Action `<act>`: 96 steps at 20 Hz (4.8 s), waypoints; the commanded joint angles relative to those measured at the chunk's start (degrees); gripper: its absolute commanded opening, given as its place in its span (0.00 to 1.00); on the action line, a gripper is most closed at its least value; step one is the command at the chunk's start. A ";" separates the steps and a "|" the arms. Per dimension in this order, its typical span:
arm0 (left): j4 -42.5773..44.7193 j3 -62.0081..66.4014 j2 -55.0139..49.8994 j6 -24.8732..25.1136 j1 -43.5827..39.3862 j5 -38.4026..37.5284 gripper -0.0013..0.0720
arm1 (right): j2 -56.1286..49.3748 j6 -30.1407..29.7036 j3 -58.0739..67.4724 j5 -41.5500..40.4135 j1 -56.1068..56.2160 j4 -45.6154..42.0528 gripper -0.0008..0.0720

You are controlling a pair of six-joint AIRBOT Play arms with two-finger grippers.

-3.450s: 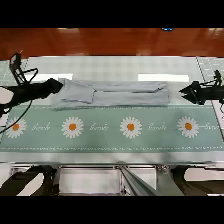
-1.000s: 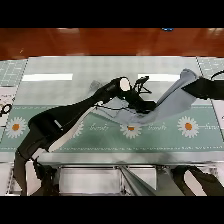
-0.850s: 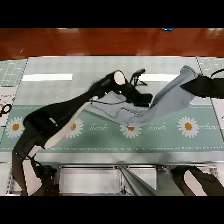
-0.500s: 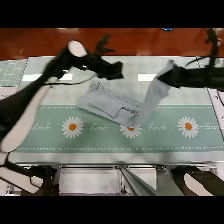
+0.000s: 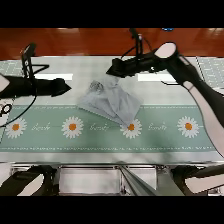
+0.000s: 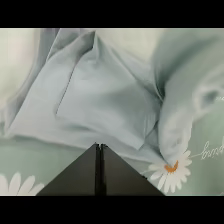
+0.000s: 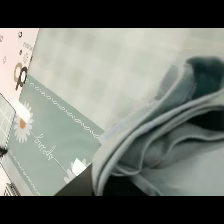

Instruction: Fold the shirts.

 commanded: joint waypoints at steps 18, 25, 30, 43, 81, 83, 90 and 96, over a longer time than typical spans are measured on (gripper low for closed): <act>-0.59 -4.37 7.78 -1.11 19.02 5.73 0.04 | 7.80 10.51 5.29 31.04 -12.44 -27.69 0.58; -1.44 -14.43 17.38 -1.09 19.56 5.60 0.04 | 38.12 24.41 -41.00 -0.85 -22.21 -35.63 0.59; -1.64 -22.53 17.53 -1.11 11.26 7.52 0.04 | 26.82 12.57 -52.26 -11.13 -18.12 -7.37 0.59; -1.86 -23.56 17.51 -1.14 9.29 10.75 0.04 | 7.17 -4.79 -39.74 -8.63 -6.45 12.55 0.04; -2.73 -23.56 17.51 -2.19 9.29 10.32 0.04 | 27.12 15.23 3.43 50.29 -78.25 -40.59 0.04; -2.73 -23.56 17.51 -2.19 9.29 10.38 0.04 | 32.22 16.55 -5.40 49.94 -85.85 -45.22 0.04; -2.73 -23.56 17.51 -2.19 9.29 13.84 0.04 | 40.28 19.32 -19.96 48.87 -95.71 -51.56 0.04; -2.73 -23.54 17.51 -2.19 9.29 21.92 0.04 | 40.46 21.70 -20.04 48.33 -95.71 -55.91 0.57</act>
